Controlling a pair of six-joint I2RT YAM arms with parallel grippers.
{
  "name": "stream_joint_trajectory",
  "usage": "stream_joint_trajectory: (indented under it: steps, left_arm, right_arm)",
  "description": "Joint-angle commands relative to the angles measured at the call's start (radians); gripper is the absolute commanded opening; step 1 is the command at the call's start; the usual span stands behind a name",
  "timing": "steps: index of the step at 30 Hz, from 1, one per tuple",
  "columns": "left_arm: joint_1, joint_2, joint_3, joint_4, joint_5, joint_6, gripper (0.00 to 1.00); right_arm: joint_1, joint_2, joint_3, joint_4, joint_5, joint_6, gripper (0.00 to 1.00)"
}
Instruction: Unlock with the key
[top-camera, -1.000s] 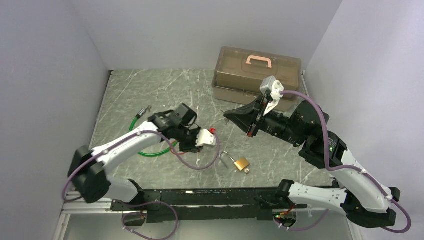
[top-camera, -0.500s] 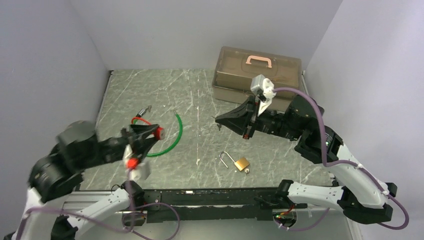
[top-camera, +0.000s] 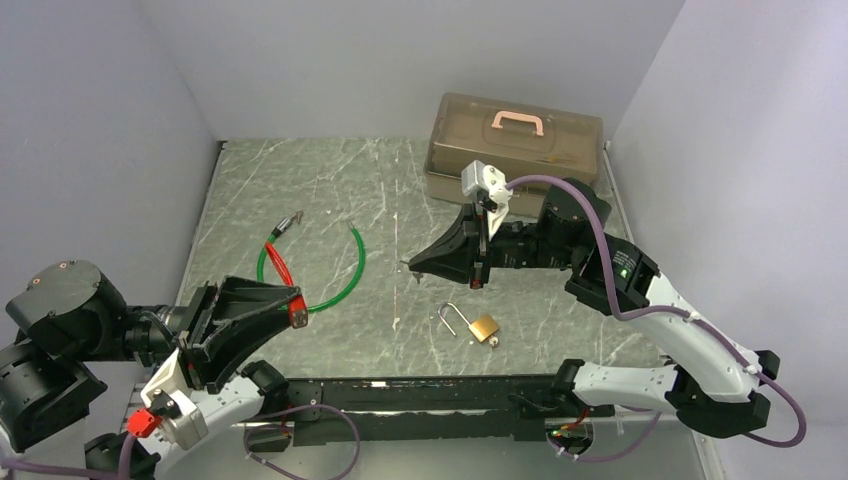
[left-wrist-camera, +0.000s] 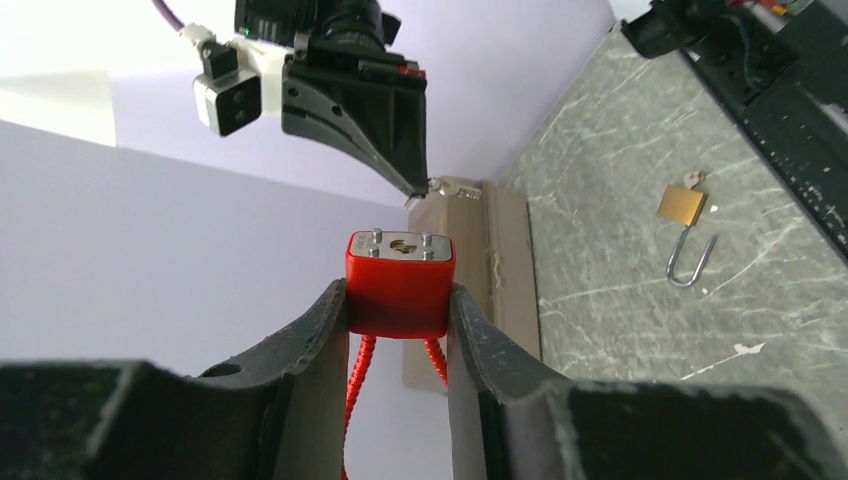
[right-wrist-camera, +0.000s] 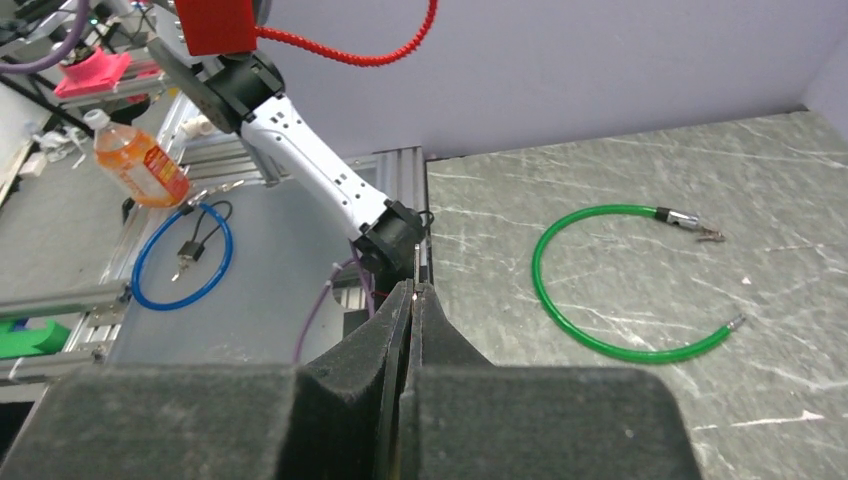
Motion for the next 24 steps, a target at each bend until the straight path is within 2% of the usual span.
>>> stream_joint_trajectory:
  steps: [1,13,18,21,24]
  left_arm:
    - [0.006,0.022,0.013,0.014,0.131,0.030,0.00]
    - [0.006,0.015,0.003,0.000,0.148,0.032,0.00]
    - [0.007,0.009,-0.096,-0.003,0.030,-0.137,0.00]
    - [0.006,0.038,-0.182,-0.122,-0.010,-0.212,0.00]
    - [0.007,0.105,-0.272,-0.209,0.025,-0.322,0.00]
  right_arm:
    - [-0.003,0.014,0.054,0.031,-0.091,-0.025,0.00]
    - [-0.003,0.056,0.090,0.023,-0.137,-0.039,0.00]
    - [-0.003,0.085,0.127,-0.043,-0.087,-0.077,0.00]
    - [-0.002,0.108,0.147,-0.116,-0.039,-0.118,0.00]
    - [0.001,0.138,0.149,-0.216,0.004,-0.193,0.00]
